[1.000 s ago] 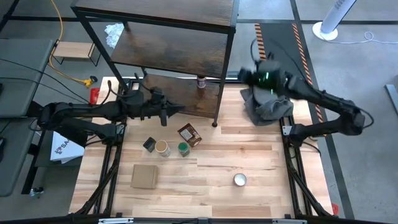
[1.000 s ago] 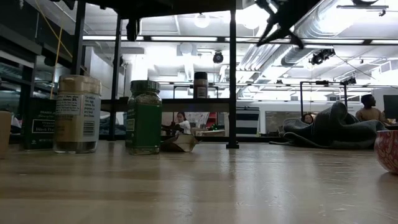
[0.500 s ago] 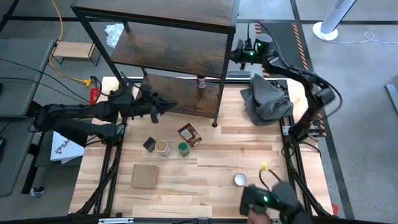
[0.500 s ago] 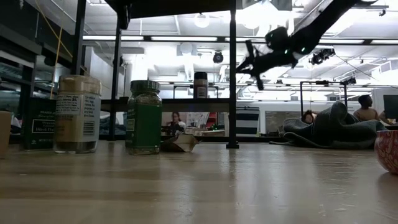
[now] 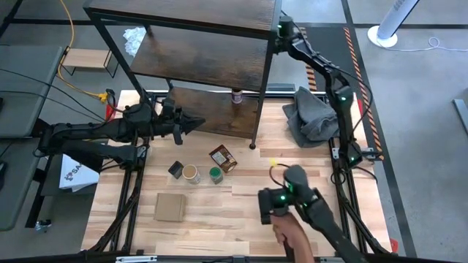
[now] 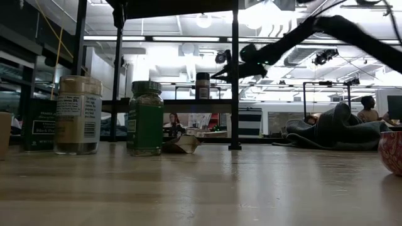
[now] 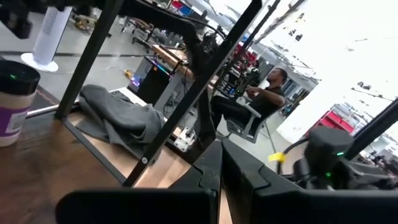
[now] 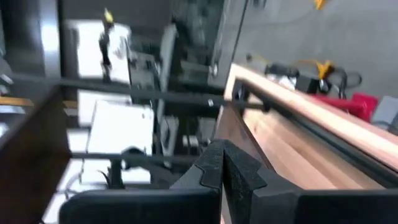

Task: Shelf spices
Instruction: Remove the black seasoning bottle from the shelf

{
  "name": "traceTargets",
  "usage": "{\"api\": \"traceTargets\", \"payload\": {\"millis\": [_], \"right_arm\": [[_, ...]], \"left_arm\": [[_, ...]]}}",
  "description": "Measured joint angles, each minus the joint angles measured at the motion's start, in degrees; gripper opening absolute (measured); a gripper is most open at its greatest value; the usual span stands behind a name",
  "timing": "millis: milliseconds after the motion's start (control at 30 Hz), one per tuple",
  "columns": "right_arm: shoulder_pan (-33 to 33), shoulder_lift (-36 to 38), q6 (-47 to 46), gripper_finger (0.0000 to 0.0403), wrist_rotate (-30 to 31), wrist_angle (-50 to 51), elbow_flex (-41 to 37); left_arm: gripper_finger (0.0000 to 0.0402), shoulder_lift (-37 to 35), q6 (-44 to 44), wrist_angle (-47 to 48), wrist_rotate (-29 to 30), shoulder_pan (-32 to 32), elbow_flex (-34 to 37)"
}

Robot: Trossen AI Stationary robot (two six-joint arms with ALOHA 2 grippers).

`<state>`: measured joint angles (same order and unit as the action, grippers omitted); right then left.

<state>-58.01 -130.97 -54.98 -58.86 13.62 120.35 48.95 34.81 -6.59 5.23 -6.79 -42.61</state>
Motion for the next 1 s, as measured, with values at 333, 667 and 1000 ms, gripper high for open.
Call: {"api": "traceTargets", "payload": {"millis": [333, 667, 1000], "right_arm": [[-0.7, -9.1, 11.6, 0.0, -10.4, 13.0, 9.2], [4.7, -9.1, 23.9, 0.0, -12.6, 20.9, 7.4], [7.8, -9.0, 30.8, 0.0, -12.4, 24.3, 7.4]], "left_arm": [[0.0007, 0.0, 2.1, -0.1, 4.4, 0.0, 0.0], [0.0007, 0.0, 3.6, -0.1, 6.1, 0.0, 0.0], [0.0007, 0.0, 4.1, -0.1, 9.0, 0.0, 0.0]]}}
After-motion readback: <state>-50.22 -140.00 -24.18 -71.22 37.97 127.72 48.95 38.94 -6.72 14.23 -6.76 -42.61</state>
